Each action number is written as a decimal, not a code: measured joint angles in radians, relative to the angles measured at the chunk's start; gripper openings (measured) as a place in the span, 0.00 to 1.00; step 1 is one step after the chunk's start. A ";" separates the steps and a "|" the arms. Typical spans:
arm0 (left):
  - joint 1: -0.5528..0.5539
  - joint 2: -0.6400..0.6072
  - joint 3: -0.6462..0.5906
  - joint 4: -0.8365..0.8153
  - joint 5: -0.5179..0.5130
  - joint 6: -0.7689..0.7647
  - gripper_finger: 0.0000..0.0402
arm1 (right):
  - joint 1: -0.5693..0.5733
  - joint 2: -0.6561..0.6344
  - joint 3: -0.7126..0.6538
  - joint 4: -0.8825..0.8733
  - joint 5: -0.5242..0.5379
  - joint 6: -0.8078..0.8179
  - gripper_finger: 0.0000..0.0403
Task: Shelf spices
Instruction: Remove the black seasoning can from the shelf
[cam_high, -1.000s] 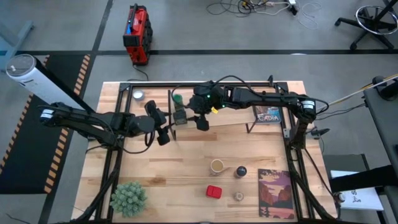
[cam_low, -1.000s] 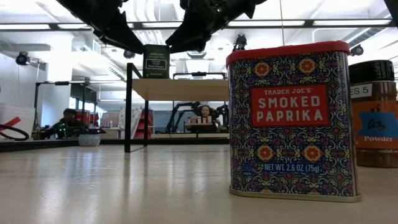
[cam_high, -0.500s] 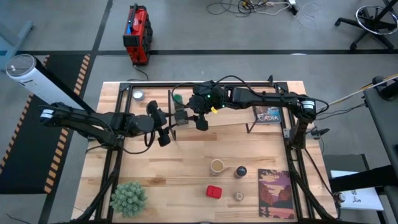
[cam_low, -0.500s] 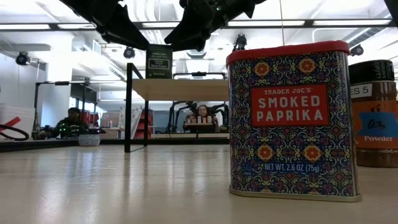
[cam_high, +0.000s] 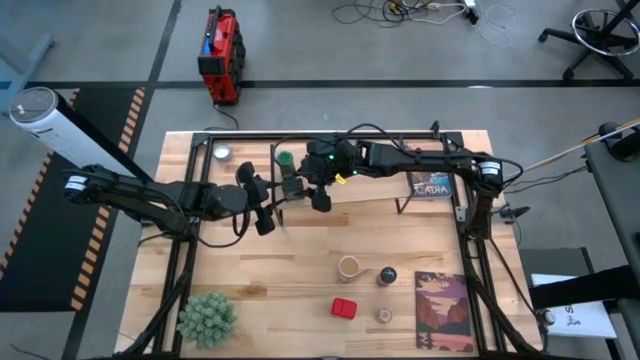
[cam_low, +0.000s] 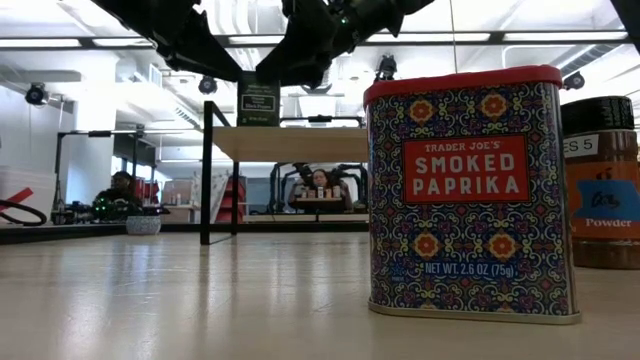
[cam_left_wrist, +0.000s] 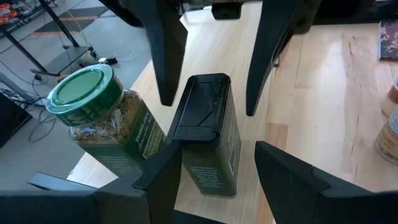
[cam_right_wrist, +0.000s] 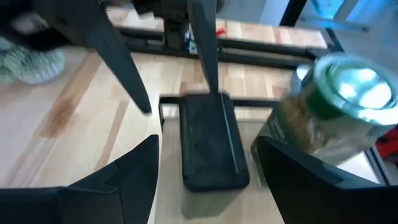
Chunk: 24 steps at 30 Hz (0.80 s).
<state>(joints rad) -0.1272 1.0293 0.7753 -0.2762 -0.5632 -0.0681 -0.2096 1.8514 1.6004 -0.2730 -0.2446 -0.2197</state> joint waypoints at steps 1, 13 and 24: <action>0.000 0.000 0.000 0.000 0.000 0.000 0.48 | 0.000 0.000 0.001 0.006 0.000 0.001 0.60; 0.000 0.000 0.000 0.027 -0.002 0.003 0.48 | 0.002 0.012 0.001 0.018 -0.025 0.018 0.55; 0.000 0.000 -0.002 0.056 -0.003 0.006 0.48 | 0.002 0.014 0.000 0.018 -0.019 0.017 0.54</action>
<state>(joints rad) -0.1272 1.0298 0.7731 -0.2199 -0.5663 -0.0622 -0.2073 1.8656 1.6009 -0.2553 -0.2634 -0.2031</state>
